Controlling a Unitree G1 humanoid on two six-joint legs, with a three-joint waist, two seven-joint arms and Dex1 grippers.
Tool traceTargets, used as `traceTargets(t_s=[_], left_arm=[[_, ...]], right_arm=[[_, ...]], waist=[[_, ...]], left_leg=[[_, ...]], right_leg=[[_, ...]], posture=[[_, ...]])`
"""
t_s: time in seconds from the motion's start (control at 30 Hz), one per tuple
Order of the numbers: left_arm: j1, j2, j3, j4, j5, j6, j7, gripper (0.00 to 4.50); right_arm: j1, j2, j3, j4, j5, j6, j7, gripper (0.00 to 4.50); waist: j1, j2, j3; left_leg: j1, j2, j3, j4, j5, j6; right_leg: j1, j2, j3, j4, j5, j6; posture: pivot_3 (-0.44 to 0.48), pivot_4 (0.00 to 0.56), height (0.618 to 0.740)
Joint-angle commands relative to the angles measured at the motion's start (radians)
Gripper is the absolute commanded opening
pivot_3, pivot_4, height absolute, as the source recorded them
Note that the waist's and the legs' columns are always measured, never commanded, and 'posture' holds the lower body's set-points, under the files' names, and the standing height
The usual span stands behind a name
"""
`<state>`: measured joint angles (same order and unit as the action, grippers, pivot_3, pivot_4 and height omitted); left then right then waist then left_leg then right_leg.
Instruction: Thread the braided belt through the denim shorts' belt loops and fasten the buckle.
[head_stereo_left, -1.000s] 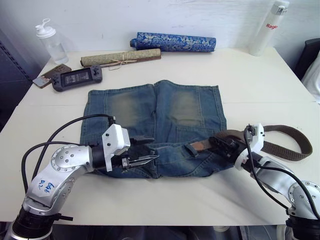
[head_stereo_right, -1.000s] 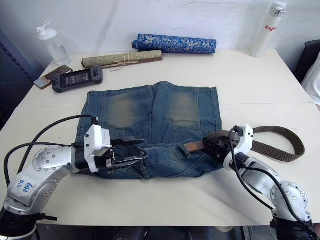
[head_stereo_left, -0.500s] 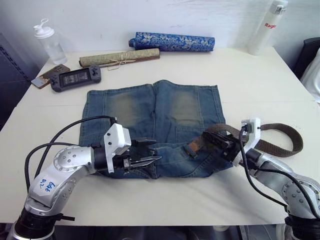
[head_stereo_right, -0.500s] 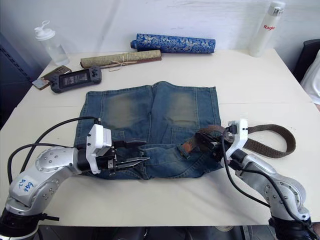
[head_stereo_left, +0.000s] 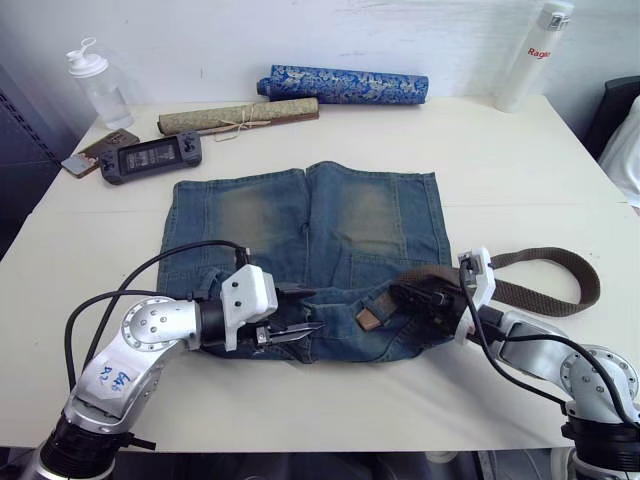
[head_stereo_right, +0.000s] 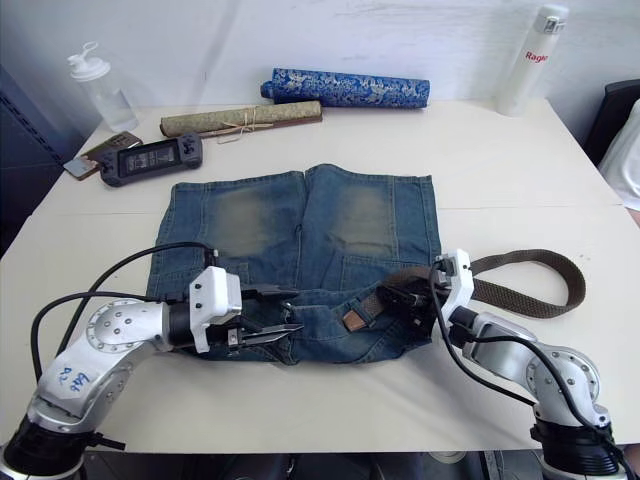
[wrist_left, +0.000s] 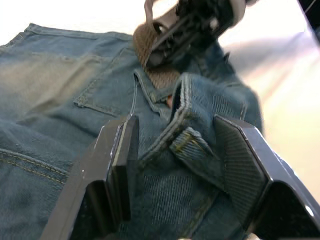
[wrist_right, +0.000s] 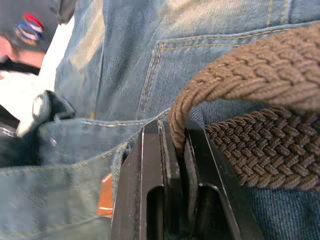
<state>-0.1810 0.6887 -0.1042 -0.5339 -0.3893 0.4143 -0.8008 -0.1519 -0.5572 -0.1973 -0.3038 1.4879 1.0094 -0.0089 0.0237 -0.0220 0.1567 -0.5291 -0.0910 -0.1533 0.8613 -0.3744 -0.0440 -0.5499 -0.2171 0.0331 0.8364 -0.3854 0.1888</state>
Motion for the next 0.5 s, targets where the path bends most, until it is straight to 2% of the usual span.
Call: traceTargets(t_s=[0.03, 0.27, 0.33, 0.5], left_arm=[[0.0, -0.017, -0.003, -0.003, 0.019, -0.041, -0.001, 2.63], [-0.031, -0.047, 0.048, 0.007, -0.069, -0.056, -0.055, 2.63], [-0.053, -0.039, 0.095, 0.009, -0.151, -0.003, -0.074, 2.63], [-0.076, -0.004, 0.181, -0.039, -0.462, 0.206, -0.111, 2.63]], right_arm=[[0.04, 0.036, 0.015, 0.049, 0.211, 0.021, -0.1, 0.0], [0.027, -0.004, 0.059, 0.096, 0.414, 0.017, -0.216, 0.0], [0.017, -0.015, 0.077, 0.101, 0.454, 0.012, -0.246, 0.0], [0.001, -0.025, 0.107, 0.111, 0.45, -0.004, -0.279, 0.0]], waist=[[-0.001, 0.0, 0.0], [-0.002, 0.0, 0.0], [-0.002, 0.0, 0.0], [-0.013, 0.0, 0.0]], left_leg=[[0.0, 0.0, -0.001, 0.0, 0.0, 0.0], [0.0, 0.0, -0.001, 0.0, 0.0, 0.0], [0.0, 0.0, -0.001, 0.0, 0.0, 0.0], [0.0, 0.0, -0.002, 0.0, 0.0, 0.0]], right_leg=[[0.0, 0.0, 0.0, 0.0, 0.0, 0.0], [0.0, 0.0, 0.0, 0.001, 0.0, 0.0], [0.0, 0.0, 0.0, 0.001, 0.0, 0.0], [0.0, 0.0, -0.001, 0.001, 0.0, 0.0]], posture=[[0.0, 0.15, 0.637], [0.0, 0.15, 0.637], [0.0, 0.15, 0.637], [0.0, 0.15, 0.637]])
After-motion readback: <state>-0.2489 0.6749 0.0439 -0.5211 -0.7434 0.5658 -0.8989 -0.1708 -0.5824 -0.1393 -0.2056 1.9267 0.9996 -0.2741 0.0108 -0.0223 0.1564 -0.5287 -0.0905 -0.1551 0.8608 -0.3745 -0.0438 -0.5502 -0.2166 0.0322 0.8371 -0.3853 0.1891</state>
